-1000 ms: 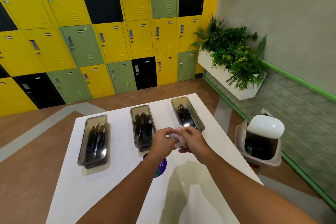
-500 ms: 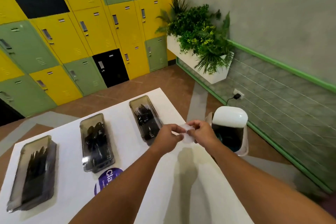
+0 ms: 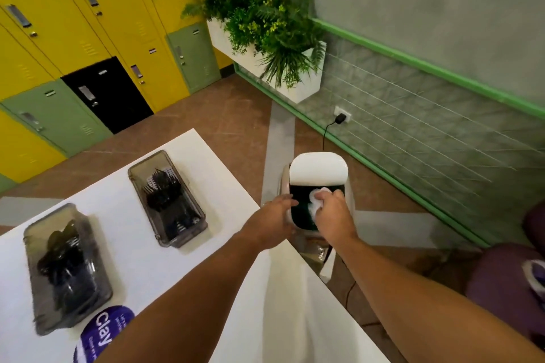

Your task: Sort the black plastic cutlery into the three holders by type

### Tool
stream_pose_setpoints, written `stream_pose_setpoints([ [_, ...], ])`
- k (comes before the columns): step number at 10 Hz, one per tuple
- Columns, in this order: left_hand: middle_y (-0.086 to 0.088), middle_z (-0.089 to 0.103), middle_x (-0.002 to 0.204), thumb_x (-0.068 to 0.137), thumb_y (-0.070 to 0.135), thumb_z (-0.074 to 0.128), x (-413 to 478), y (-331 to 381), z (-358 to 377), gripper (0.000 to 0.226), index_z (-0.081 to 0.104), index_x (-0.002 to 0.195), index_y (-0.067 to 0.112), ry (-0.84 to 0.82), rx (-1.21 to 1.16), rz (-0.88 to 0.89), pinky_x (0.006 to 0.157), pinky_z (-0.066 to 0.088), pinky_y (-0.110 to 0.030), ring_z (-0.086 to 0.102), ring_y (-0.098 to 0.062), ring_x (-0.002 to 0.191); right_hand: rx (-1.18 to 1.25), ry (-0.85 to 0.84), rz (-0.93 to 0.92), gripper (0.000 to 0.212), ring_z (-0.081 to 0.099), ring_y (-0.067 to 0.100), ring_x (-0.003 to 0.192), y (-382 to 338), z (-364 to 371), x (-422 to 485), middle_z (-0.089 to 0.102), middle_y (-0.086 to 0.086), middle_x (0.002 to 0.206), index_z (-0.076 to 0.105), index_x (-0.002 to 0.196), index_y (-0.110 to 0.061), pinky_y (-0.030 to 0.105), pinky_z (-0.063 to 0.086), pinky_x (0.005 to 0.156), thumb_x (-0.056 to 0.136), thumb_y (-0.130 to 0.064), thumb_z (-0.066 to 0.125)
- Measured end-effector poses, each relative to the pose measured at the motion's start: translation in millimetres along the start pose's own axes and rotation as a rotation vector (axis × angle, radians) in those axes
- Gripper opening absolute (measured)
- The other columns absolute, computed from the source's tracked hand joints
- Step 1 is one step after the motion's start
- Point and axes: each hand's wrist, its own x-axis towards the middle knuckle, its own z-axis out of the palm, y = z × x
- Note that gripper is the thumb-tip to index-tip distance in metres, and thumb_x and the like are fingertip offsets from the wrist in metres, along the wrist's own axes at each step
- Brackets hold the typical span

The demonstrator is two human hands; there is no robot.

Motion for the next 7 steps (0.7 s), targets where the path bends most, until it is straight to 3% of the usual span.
stream_pose_setpoints([
  [2, -0.003, 0.022, 0.164, 0.092, 0.028, 0.064, 10.7, 0.1, 7.1, 0.059, 0.043, 0.147, 0.020, -0.018, 0.105, 0.078, 0.108, 0.045, -0.047, 0.049, -0.034, 0.134, -0.143, -0.159, -0.004, 0.048, 0.056, 0.034, 0.117, 13.0, 17.1, 15.4, 0.039, 0.014, 0.138, 0.048, 0.140, -0.011, 0.041, 0.042, 0.107, 0.094, -0.018, 0.060],
  [4, -0.002, 0.025, 0.163, 0.092, 0.027, 0.066, 7.7, 3.0, 5.6, 0.058, 0.044, 0.146, 0.016, 0.004, 0.126, 0.083, 0.107, 0.047, -0.043, 0.053, -0.032, 0.131, -0.151, -0.190, -0.092, 0.036, 0.049, 0.033, 0.127, 18.8, 19.5, 8.6, 0.039, 0.006, 0.145, 0.059, 0.131, -0.019, 0.044, 0.037, 0.114, 0.095, -0.022, 0.059],
  [7, -0.001, 0.035, 0.159, 0.096, 0.033, 0.063, -33.7, -0.9, -30.2, 0.060, 0.040, 0.150, 0.018, 0.021, 0.133, 0.063, 0.110, 0.041, -0.035, 0.045, -0.025, 0.138, -0.142, -0.254, -0.114, 0.037, 0.055, 0.027, 0.119, 14.8, 5.8, -18.3, 0.059, 0.004, 0.128, 0.059, 0.131, -0.029, 0.041, 0.047, 0.104, 0.095, -0.028, 0.062],
])
